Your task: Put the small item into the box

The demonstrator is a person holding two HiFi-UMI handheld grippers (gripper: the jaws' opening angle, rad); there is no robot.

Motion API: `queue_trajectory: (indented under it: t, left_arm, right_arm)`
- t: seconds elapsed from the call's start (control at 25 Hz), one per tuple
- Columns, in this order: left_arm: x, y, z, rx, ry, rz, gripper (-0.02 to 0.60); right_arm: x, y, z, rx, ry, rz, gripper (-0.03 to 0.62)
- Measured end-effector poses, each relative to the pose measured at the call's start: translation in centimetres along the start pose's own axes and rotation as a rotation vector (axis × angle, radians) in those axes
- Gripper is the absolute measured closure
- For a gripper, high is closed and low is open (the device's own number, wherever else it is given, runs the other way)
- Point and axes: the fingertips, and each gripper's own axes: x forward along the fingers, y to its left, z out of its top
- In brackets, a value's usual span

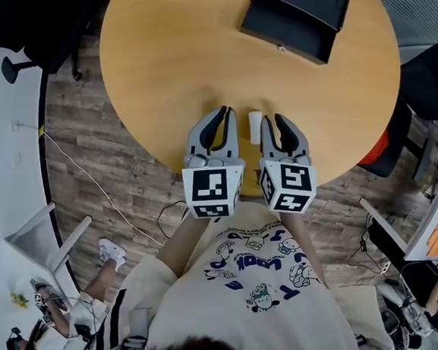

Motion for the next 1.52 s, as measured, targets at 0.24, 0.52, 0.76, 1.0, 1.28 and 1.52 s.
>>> queue_trajectory:
  t: [0.24, 0.52, 0.76, 1.0, 1.28, 1.52]
  left_arm:
    - [0.6, 0.3, -1.8, -0.007, 0.056, -0.009, 0.549]
    - [1.5, 1.0, -3.6, -0.031, 0.101, -0.012, 0.549]
    - [2.2, 1.1, -4.8, -0.027, 0.130, -0.021, 0.549]
    - [2.2, 1.8, -5.6, -0.035, 0.154, -0.019, 0.549]
    - [2.4, 1.8, -6.2, -0.043, 0.162, -0.019, 0.549]
    - [2.1, 1.8, -6.5, -0.045, 0.167, -0.016, 0.549]
  right_arm:
    - [0.8, -0.2, -2.6, 0.025, 0.074, -0.012, 0.479]
    - [1.8, -0.2, -4.8, 0.035, 0.150, -0.006, 0.465]
    - [2.5, -0.5, -6.7, 0.036, 0.203, -0.003, 0.454]
    - [3.0, -0.3, -7.8, 0.046, 0.238, -0.010, 0.451]
    - [3.5, -0.2, -9.0, 0.067, 0.271, 0.016, 0.431]
    - [3.7, 0.5, -9.7, 0.069, 0.294, 0.032, 0.428]
